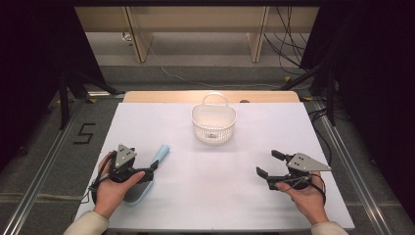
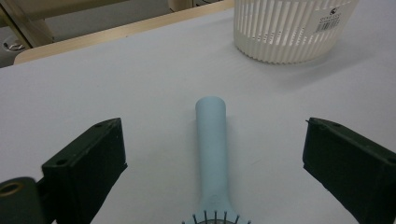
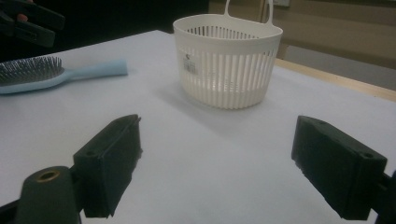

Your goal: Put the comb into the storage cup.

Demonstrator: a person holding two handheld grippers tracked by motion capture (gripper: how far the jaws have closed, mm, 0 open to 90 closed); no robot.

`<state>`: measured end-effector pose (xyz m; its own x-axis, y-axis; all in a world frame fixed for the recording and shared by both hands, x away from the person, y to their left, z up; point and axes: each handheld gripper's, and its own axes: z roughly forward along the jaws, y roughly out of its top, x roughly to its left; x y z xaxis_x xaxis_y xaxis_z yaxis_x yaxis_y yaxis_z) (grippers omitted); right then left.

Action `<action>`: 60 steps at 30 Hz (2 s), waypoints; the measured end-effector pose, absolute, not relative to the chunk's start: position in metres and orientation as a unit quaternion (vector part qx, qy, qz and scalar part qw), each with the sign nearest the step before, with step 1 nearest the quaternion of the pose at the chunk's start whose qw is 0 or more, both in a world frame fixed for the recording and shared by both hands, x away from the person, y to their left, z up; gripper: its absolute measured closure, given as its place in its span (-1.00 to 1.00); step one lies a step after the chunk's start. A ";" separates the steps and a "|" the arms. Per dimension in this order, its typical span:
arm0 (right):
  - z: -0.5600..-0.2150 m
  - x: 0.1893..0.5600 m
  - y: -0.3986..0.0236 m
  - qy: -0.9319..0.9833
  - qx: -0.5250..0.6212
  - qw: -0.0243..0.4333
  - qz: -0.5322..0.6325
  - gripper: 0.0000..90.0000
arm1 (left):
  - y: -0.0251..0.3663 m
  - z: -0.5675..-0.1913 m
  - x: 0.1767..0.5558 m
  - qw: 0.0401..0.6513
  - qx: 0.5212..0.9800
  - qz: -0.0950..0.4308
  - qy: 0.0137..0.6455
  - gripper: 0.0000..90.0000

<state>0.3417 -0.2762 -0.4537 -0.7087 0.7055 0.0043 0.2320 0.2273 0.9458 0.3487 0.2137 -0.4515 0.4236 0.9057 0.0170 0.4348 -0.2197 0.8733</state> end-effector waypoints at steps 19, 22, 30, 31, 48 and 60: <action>-0.453 0.340 -0.275 0.752 0.313 0.223 0.536 -0.63 | 0.203 -0.434 0.388 0.346 0.730 0.243 0.537 1.00; -0.453 0.340 -0.275 0.752 0.313 0.223 0.536 -0.63 | 0.191 -0.438 0.408 0.303 0.739 0.217 0.562 1.00; -0.452 0.340 -0.276 0.750 0.313 0.224 0.537 -0.63 | 0.184 -0.454 0.436 0.231 0.748 0.189 0.593 1.00; -0.452 0.340 -0.276 0.750 0.313 0.224 0.538 -0.63 | 0.184 -0.454 0.436 0.231 0.748 0.189 0.593 1.00; -0.453 0.341 -0.275 0.755 0.311 0.220 0.534 -0.62 | 0.171 -0.462 0.454 0.189 0.756 0.151 0.608 1.00; -0.454 0.342 -0.274 0.755 0.312 0.216 0.534 -0.62 | 0.164 -0.465 0.452 0.186 0.765 0.130 0.602 1.00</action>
<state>0.3416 -0.2744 -0.4538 -0.7115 0.7027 0.0066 0.2403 0.2345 0.9420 0.4522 0.1645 -0.4647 0.2408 0.9702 -0.0254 0.8736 -0.2053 0.4412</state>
